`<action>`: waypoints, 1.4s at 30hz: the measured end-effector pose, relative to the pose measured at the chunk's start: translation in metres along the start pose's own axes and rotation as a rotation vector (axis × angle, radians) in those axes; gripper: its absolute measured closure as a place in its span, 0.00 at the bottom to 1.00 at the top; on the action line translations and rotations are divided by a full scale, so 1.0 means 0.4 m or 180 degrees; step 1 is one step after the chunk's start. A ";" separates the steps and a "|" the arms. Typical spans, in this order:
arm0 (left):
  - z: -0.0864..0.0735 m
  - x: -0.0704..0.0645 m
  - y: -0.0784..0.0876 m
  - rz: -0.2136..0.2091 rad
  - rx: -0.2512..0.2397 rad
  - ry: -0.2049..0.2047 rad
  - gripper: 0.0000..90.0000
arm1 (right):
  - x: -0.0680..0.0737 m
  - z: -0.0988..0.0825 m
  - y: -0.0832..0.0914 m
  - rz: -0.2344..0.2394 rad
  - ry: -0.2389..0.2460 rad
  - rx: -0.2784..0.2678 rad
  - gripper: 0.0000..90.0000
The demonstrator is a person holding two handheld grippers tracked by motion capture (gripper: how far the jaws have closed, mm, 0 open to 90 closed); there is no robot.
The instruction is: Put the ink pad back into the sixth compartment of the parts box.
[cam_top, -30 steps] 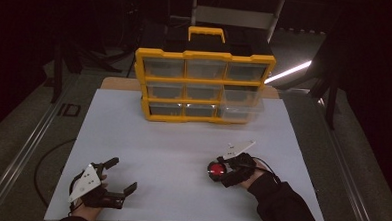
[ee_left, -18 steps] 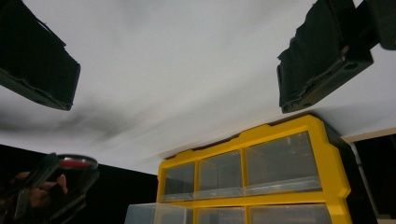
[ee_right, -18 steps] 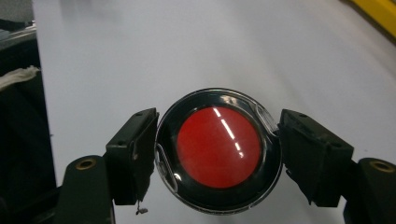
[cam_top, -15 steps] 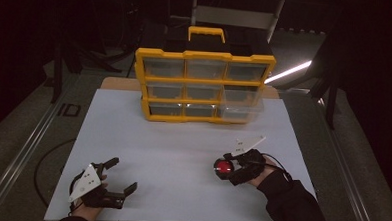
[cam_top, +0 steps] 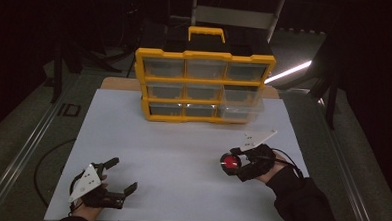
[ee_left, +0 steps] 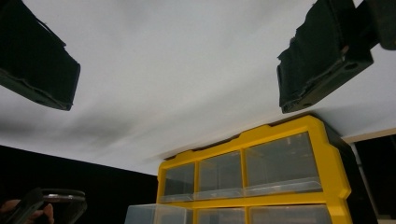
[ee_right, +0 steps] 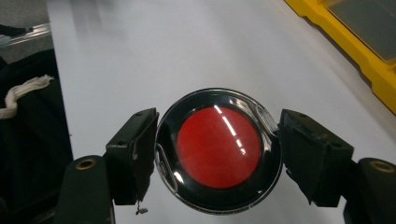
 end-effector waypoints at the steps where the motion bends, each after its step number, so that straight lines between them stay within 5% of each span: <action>1: 0.000 0.000 0.000 -0.0001 0.0000 0.0001 0.00 | -0.001 0.002 0.005 -0.0013 -0.0004 -0.0005 0.33; 20: -0.001 0.001 -0.001 -0.0001 0.0001 0.0001 0.00 | -0.037 0.056 0.101 -0.0157 0.0019 -0.0075 0.33; 42: -0.001 0.000 -0.001 -0.0002 0.0007 0.0007 0.00 | -0.134 0.134 0.167 -0.0371 -0.0081 -0.0043 0.33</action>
Point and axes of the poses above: each handheld gripper's, and its own axes: y roughly backward along the jaws, z roughly out of its top, x roughly to its left, the point moved 1 cm from there along -y, roughly forward along the jaws, and after that the axes turned 4 degrees about -z, right-handed, at the moved point
